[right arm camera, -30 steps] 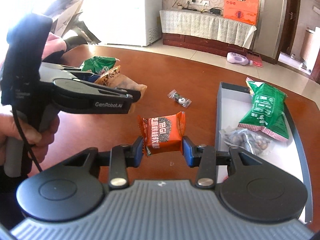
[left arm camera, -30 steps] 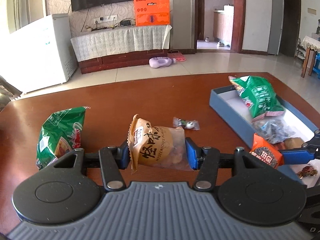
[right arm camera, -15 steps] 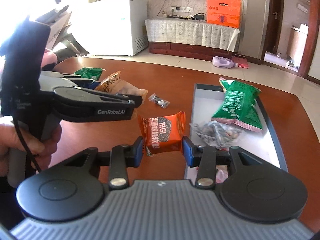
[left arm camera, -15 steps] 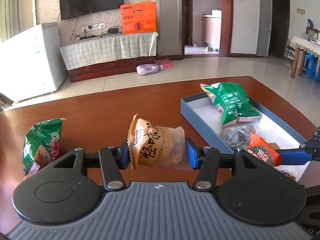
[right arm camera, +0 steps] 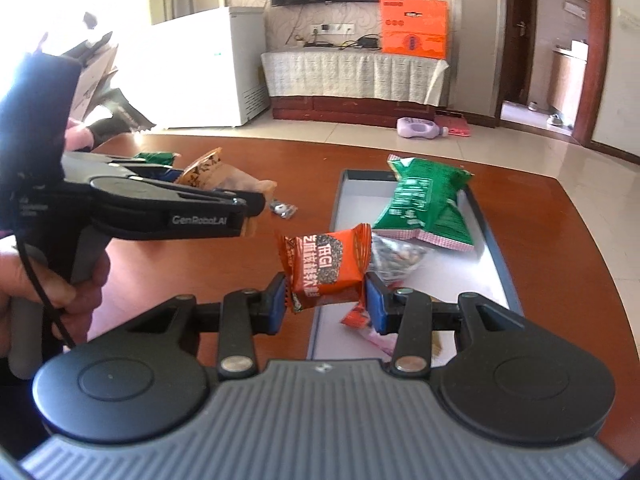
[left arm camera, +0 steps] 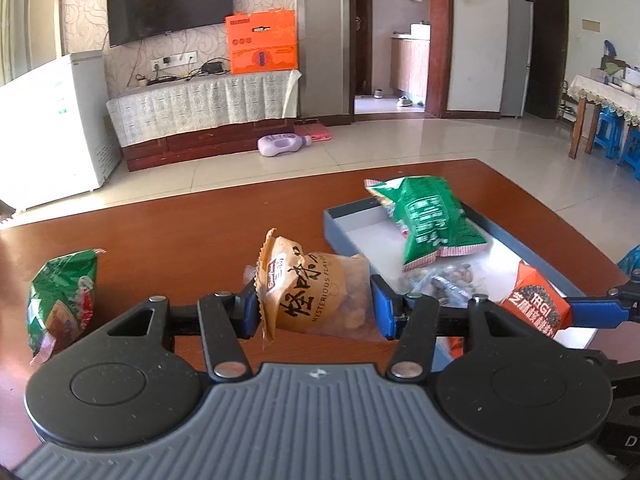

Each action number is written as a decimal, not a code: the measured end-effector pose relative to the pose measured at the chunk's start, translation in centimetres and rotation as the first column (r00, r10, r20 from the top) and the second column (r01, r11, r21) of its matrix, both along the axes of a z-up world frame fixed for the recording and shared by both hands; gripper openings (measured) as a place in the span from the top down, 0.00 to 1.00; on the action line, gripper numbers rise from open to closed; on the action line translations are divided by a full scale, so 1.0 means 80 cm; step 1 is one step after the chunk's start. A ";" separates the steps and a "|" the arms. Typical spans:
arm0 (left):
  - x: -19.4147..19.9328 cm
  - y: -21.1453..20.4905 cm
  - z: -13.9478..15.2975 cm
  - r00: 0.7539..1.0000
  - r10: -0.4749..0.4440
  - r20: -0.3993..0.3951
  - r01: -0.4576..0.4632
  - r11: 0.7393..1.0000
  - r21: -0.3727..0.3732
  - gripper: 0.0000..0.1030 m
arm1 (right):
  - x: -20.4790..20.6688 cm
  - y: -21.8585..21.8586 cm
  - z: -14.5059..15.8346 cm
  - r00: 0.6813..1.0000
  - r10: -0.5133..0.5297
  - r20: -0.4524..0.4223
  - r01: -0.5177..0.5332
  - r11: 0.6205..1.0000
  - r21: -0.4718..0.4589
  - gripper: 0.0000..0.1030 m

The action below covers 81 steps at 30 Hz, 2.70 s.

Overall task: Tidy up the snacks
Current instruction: 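Carry the peanut bag and orange biscuit packet over the box with both grippers, then lower both packets into the box and open both grippers, then move the left gripper to the green chip bag on the table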

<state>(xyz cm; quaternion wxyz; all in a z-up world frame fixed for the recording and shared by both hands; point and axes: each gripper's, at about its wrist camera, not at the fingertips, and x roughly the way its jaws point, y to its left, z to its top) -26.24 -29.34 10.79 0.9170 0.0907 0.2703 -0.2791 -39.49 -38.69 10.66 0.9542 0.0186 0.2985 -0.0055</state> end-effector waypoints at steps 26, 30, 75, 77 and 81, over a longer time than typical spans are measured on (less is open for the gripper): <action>0.019 -0.207 -0.044 0.982 -0.187 -0.036 0.188 0.982 0.015 0.42 | 0.007 -0.081 -0.039 0.987 -0.097 -0.131 0.101 0.995 0.017 0.58; 0.028 -0.228 -0.059 0.976 -0.212 -0.054 0.213 0.977 0.027 0.42 | 0.015 -0.083 -0.045 0.983 -0.106 -0.153 0.109 0.994 0.010 0.58; 0.006 -0.145 -0.006 0.989 -0.146 -0.011 0.145 0.988 -0.047 0.15 | 0.026 -0.059 -0.044 0.985 -0.119 -0.127 0.114 0.992 -0.049 0.43; 0.004 -0.133 0.001 0.990 -0.137 -0.013 0.136 0.989 -0.053 0.15 | 0.027 -0.059 -0.044 0.985 -0.117 -0.123 0.111 0.992 -0.055 0.43; 0.001 -0.102 0.020 0.993 -0.119 0.007 0.119 0.991 -0.056 0.14 | 0.021 -0.062 -0.042 0.985 -0.132 -0.110 0.128 0.991 -0.039 0.43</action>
